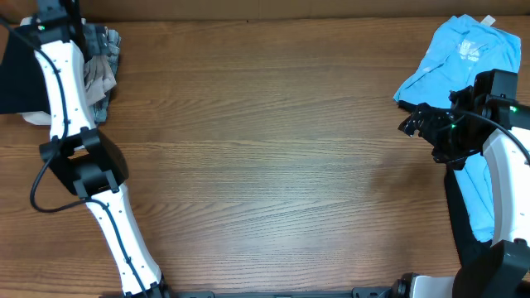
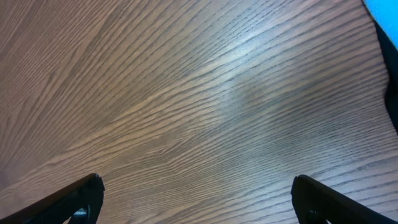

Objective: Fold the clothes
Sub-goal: 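Lower the black bundle onto the beige stack and open the left gripper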

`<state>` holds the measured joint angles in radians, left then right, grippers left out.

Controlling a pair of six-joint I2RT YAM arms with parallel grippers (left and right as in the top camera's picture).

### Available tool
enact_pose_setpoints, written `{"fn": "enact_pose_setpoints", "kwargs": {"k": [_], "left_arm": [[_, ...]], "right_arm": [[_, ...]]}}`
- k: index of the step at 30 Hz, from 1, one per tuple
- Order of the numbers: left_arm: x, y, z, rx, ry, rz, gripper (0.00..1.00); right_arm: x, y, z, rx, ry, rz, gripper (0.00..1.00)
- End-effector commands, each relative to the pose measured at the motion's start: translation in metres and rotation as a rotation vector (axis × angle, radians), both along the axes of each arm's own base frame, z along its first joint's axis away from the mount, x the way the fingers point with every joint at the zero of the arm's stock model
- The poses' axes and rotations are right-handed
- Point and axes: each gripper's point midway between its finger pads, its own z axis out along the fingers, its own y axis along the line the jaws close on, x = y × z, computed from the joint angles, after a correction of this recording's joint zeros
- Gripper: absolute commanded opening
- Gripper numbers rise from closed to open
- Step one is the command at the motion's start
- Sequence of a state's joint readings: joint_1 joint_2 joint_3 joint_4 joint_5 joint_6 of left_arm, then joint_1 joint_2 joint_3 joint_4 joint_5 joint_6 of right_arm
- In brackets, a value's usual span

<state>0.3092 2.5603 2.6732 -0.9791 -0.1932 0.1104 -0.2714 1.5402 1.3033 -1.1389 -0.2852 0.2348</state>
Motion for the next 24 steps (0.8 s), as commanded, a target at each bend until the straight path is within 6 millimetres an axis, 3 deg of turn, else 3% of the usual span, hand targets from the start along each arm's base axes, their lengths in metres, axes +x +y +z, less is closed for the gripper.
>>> {"fn": "enact_pose_setpoints", "kwargs": {"k": [1, 4, 6, 8, 11, 18, 19, 23, 24], "left_arm": [[-0.028, -0.004, 0.146, 0.072, -0.229, 0.005, 1.00], [-0.053, 0.007, 0.162, 0.068, -0.218, 0.045, 0.99], [-0.066, 0.024, 0.157, 0.032, -0.209, 0.111, 0.98], [-0.074, 0.040, 0.140, -0.019, -0.188, 0.169, 0.98], [-0.070, 0.057, 0.094, -0.144, -0.149, 0.153, 0.98], [-0.047, 0.062, -0.014, -0.286, -0.029, 0.051, 1.00], [-0.044, 0.060, -0.040, -0.308, 0.006, 0.049, 1.00], [-0.037, 0.041, -0.113, -0.362, 0.111, 0.032, 1.00], [-0.034, 0.038, -0.117, -0.362, 0.114, 0.026, 1.00]], "right_arm": [[0.001, 0.002, 0.009, -0.001, -0.030, 0.011, 1.00], [0.001, 0.002, 0.009, -0.001, -0.030, 0.011, 1.00], [0.002, 0.002, 0.009, -0.002, -0.032, 0.011, 1.00], [0.002, 0.002, 0.009, -0.002, -0.034, 0.011, 1.00], [0.002, 0.002, 0.009, -0.002, -0.034, 0.011, 1.00], [0.002, 0.002, 0.009, -0.002, -0.033, 0.010, 1.00], [0.002, 0.002, 0.009, -0.002, -0.033, 0.010, 1.00], [0.001, 0.002, 0.009, 0.000, -0.030, 0.010, 1.00], [0.001, 0.002, 0.008, 0.001, -0.027, 0.011, 1.00]]}}
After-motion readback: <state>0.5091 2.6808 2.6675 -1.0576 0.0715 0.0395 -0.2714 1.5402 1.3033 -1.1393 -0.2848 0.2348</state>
